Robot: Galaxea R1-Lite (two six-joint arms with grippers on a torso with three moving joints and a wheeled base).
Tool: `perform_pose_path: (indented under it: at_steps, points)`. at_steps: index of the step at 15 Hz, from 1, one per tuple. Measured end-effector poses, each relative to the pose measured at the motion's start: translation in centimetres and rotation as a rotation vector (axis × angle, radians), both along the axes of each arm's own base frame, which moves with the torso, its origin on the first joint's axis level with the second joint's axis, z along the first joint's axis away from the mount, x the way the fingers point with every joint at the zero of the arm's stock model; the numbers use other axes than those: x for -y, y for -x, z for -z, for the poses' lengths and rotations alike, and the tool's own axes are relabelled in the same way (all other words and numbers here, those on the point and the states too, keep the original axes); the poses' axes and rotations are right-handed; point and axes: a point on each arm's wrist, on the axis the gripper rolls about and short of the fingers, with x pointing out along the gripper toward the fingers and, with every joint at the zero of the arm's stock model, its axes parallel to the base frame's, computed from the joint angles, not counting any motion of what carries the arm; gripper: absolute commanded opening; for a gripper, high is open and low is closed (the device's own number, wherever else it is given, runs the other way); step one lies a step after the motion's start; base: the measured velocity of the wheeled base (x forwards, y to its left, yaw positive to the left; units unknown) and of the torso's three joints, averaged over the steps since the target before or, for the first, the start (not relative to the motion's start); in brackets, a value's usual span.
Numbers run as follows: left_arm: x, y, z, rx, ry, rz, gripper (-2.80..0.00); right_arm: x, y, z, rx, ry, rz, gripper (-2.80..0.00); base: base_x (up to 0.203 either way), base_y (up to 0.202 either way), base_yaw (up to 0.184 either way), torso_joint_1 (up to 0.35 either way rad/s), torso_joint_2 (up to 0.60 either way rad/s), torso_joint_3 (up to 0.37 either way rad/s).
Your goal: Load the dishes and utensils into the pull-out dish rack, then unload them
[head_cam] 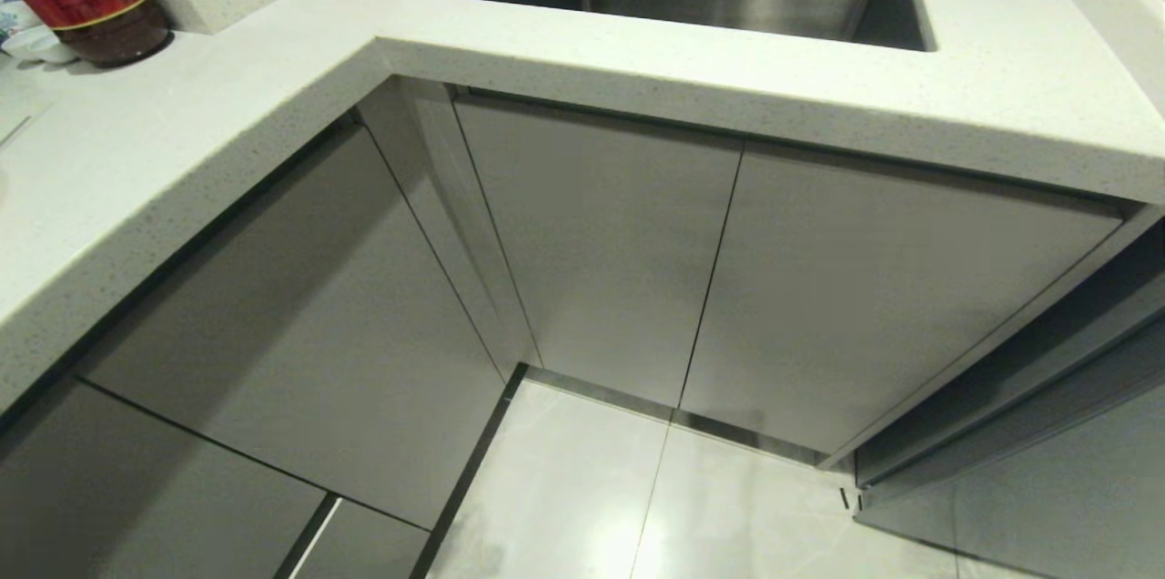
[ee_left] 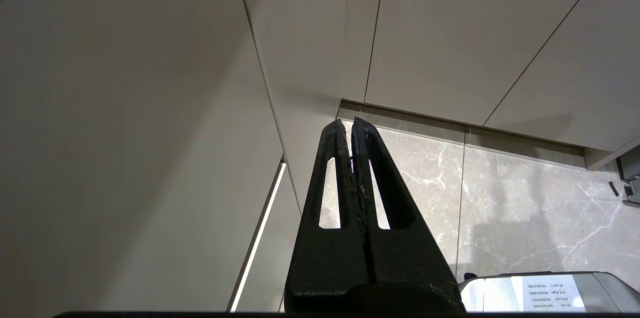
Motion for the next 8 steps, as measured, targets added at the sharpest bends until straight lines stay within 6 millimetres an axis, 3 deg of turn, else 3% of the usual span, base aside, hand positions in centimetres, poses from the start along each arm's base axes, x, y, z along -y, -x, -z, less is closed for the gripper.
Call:
perform_pose_path:
  at_steps: [5,8]
  points:
    - [0.01,0.0,0.09,-0.009,-0.005,0.007,-2.8,0.0,0.0,0.0,0.0,0.0,0.0,-2.8,0.0,0.0,0.0,0.0,0.0,0.0]
    - [0.0,0.0,0.04,-0.004,-0.003,0.006,-2.8,0.0,0.0,0.0,0.0,0.0,0.0,-2.8,0.0,0.0,0.0,0.005,0.0,0.122]
